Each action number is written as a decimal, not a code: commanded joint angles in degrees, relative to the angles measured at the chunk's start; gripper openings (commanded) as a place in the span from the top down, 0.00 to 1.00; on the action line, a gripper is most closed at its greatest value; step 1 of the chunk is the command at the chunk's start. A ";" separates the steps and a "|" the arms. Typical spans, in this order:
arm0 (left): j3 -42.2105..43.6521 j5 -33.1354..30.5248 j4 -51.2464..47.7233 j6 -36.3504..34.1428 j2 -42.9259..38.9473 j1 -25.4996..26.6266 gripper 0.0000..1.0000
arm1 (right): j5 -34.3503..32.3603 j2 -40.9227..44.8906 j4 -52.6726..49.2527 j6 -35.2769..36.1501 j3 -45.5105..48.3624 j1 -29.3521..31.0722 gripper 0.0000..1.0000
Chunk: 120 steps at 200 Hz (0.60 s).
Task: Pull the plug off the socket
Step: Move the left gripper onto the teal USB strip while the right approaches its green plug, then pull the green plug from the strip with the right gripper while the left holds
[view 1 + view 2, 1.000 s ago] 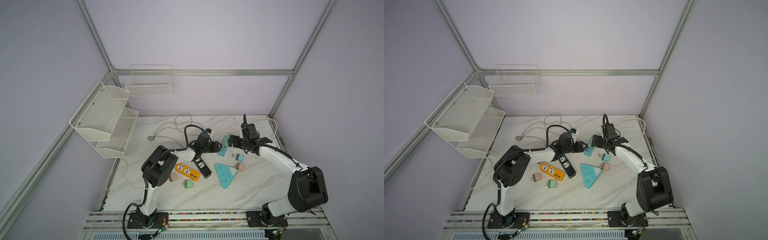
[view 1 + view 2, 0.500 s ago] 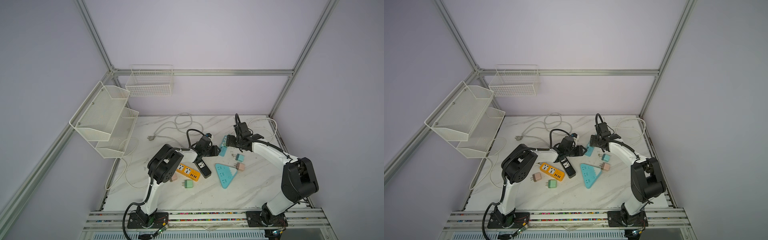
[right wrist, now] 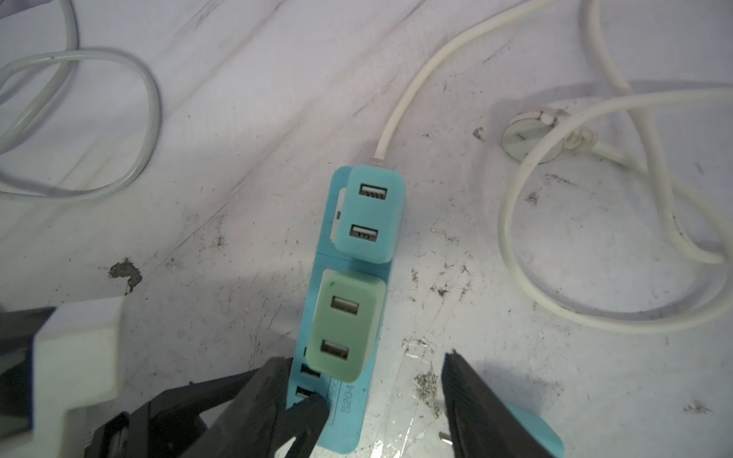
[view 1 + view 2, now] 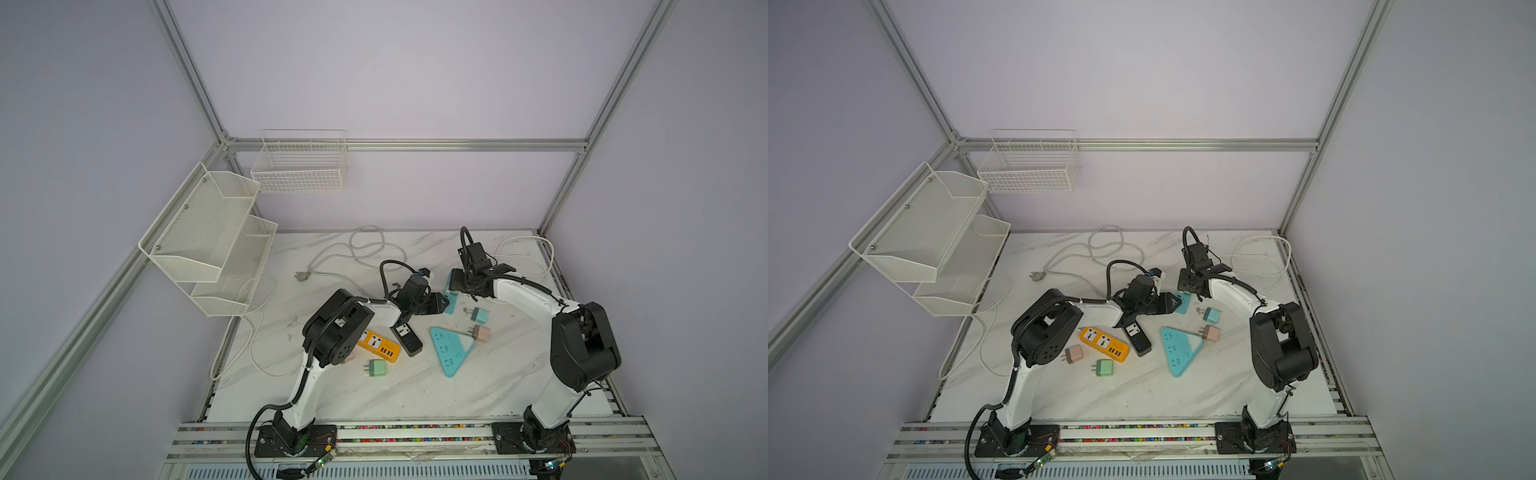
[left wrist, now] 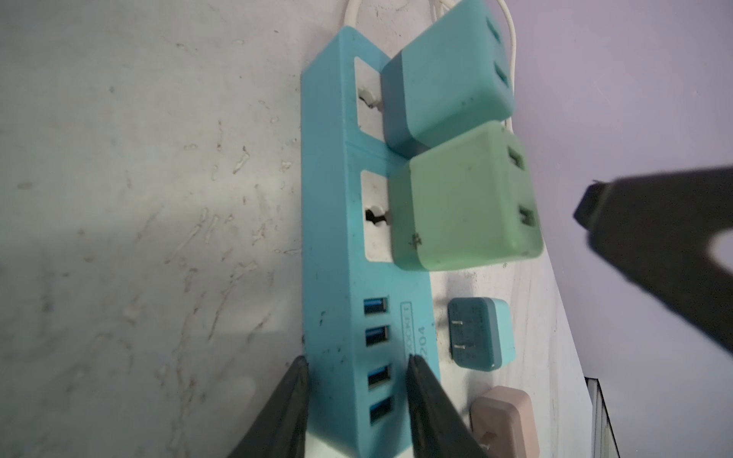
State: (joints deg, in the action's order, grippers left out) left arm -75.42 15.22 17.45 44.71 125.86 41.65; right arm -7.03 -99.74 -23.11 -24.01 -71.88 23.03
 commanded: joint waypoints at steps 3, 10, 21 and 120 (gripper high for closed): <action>-2.59 0.68 -1.35 0.99 1.70 0.63 0.61 | -2.70 -2.37 -1.14 -2.13 -2.19 0.77 0.37; -2.33 -0.01 -1.93 0.91 1.44 0.76 0.61 | -2.77 -2.98 -1.14 -2.37 -2.38 0.87 0.38; -2.17 -1.28 -3.29 0.73 1.15 0.88 0.61 | -2.75 -3.64 -0.78 -2.94 -2.61 0.95 0.40; -1.86 -3.36 -7.23 1.43 1.84 1.07 0.62 | -2.73 -8.34 1.88 -4.77 -3.45 1.41 0.54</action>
State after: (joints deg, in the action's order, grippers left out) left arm -75.44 13.78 17.12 46.00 125.93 42.06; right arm -8.84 -107.00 -21.96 -27.81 -74.37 23.97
